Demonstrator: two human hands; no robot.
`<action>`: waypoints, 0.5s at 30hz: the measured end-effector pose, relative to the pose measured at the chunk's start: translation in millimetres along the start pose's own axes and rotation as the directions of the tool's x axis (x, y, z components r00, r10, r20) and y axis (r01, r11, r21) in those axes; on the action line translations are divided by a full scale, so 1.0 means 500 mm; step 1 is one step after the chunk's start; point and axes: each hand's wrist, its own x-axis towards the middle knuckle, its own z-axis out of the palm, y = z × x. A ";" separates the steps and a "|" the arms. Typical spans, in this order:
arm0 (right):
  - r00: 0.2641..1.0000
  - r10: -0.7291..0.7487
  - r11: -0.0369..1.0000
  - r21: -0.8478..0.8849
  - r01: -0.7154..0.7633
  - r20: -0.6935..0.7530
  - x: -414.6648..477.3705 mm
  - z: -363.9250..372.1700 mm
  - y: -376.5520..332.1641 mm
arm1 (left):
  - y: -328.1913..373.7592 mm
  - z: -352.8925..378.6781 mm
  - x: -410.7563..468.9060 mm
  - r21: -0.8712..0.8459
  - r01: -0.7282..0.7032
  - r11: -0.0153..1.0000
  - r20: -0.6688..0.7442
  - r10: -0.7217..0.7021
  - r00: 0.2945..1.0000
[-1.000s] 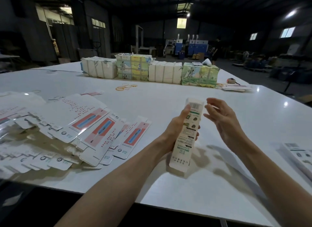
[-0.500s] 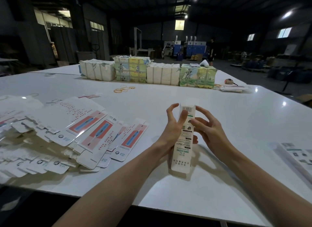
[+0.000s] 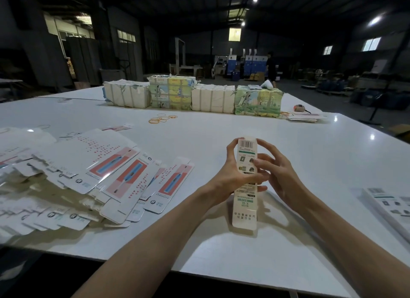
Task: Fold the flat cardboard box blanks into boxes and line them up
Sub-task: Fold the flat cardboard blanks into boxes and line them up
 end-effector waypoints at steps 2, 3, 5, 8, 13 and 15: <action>1.000 -0.010 1.000 -0.030 0.010 0.004 -0.001 0.005 0.001 | 0.003 0.001 -0.001 0.013 0.012 1.000 -0.014 -0.012 1.000; 1.000 -0.021 0.998 -0.055 0.021 -0.001 -0.002 0.008 0.001 | 0.003 0.001 -0.002 0.019 0.017 1.000 -0.012 -0.017 1.000; 0.999 -0.050 0.992 -0.116 0.047 -0.017 -0.001 0.010 0.002 | 0.000 0.004 -0.004 0.027 0.022 0.999 -0.006 -0.022 1.000; 0.997 -0.072 0.980 -0.189 0.067 -0.022 -0.001 0.008 0.003 | -0.004 0.008 -0.006 0.031 0.031 0.999 -0.011 -0.030 0.999; 0.998 -0.063 0.972 -0.226 0.057 -0.023 -0.003 0.007 0.001 | -0.001 0.006 -0.007 0.044 0.066 0.997 -0.013 -0.065 0.998; 0.998 -0.057 0.971 -0.232 0.048 -0.030 -0.002 0.007 0.003 | -0.001 0.006 -0.007 0.024 0.089 0.996 -0.006 -0.089 0.996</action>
